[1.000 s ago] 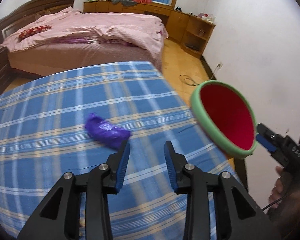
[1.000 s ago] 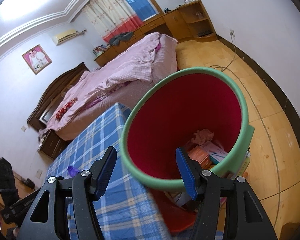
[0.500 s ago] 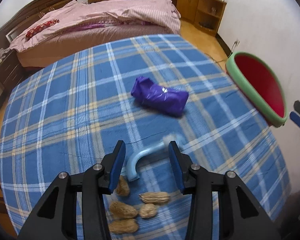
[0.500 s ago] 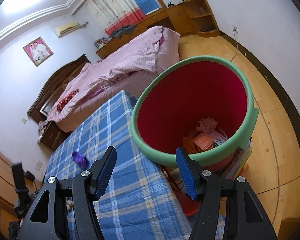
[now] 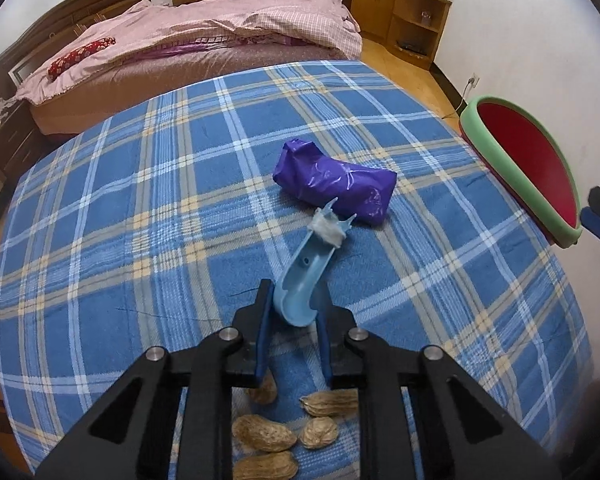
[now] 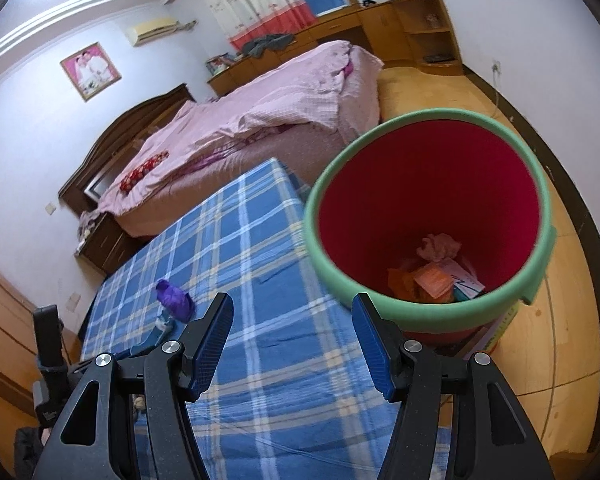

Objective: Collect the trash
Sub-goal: 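Move both grippers back to the bed and grasp the light-blue plastic piece with the left, then grasp the purple plastic bag with the right gripper while left holds the blue piece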

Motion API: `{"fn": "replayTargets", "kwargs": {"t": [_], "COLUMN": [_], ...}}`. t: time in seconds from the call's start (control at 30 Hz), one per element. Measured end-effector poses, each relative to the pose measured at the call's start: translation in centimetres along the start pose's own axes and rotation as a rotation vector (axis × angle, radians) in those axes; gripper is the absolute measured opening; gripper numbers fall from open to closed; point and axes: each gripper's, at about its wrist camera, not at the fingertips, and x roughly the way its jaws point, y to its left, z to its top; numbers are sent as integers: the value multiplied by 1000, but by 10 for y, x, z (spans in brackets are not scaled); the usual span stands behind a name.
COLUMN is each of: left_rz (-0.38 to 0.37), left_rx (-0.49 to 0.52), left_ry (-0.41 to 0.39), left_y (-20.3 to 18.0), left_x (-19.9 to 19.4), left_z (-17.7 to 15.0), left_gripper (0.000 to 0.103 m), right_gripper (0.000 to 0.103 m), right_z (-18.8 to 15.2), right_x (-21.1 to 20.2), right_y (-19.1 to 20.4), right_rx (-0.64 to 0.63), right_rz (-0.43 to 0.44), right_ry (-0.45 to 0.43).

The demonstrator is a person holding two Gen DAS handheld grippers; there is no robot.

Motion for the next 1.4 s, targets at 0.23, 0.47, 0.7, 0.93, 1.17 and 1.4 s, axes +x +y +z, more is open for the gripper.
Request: {"fn": "replayTargets", "kwargs": {"t": [0.23, 0.47, 0.7, 0.93, 1.17, 1.4], "left_rz": [-31, 54, 93, 52, 5, -21], "left_rx": [-118, -284, -342, -376, -398, -425], "left_ry": [-70, -135, -195, -221, -237, -229], "left_y": [21, 65, 88, 98, 101, 104], "left_x": [-15, -19, -15, -16, -22, -20], "left_z": [1, 11, 7, 0, -4, -6], "left_gripper": [19, 19, 19, 19, 19, 19], "right_gripper": [63, 63, 63, 63, 63, 52], "right_z": [2, 0, -11, -18, -21, -24], "right_x": [20, 46, 86, 122, 145, 155], "right_y": [28, 62, 96, 125, 146, 148], "right_rx": [-65, -118, -179, -232, -285, -293], "right_rz": [28, 56, 56, 39, 21, -1], "right_ry": [40, 77, 143, 171, 159, 157]}}
